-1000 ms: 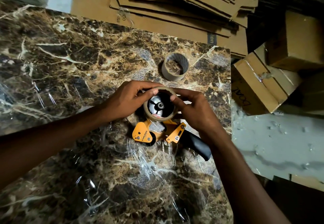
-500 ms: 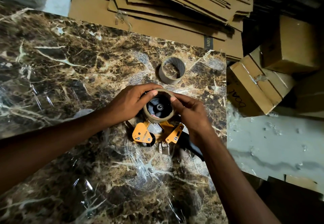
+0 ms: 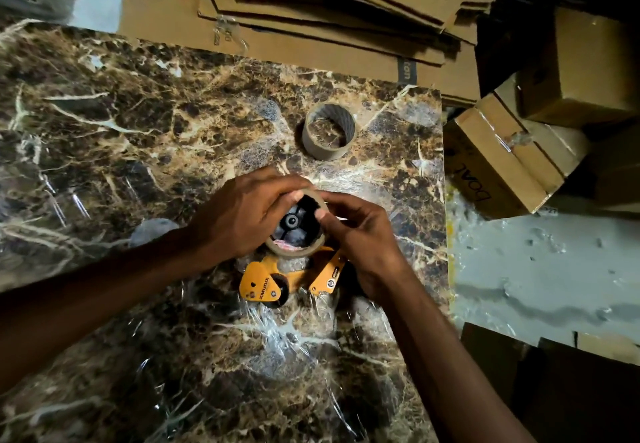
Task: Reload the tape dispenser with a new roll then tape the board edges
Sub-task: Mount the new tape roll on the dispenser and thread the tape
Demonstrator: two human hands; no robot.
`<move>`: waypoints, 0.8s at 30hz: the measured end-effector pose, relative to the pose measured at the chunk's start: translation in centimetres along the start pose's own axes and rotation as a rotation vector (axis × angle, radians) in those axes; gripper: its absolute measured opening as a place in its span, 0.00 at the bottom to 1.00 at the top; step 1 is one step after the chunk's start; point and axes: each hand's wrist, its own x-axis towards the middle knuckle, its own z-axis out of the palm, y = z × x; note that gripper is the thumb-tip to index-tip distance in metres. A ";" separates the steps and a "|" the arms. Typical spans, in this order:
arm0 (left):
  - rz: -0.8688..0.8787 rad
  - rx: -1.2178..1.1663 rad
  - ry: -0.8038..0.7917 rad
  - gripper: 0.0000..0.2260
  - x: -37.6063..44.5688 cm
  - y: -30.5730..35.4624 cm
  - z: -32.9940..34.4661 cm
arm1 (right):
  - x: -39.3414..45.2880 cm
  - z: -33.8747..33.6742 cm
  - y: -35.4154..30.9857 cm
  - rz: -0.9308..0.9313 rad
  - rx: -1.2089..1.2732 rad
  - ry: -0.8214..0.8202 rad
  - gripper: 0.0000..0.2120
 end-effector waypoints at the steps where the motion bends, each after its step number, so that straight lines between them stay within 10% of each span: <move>1: -0.007 -0.005 -0.002 0.22 0.0 0.0 0.1 | 0.0 -0.1 -0.1 -0.001 -0.004 -0.016 0.14; 15: 0.008 0.152 -0.165 0.27 0.9 -2.3 0.9 | 1.7 0.4 1.8 0.025 -0.153 0.085 0.12; 24: 0.105 0.345 -0.164 0.26 -0.8 -4.7 -0.5 | -2.8 4.3 0.4 -0.733 -1.037 0.152 0.18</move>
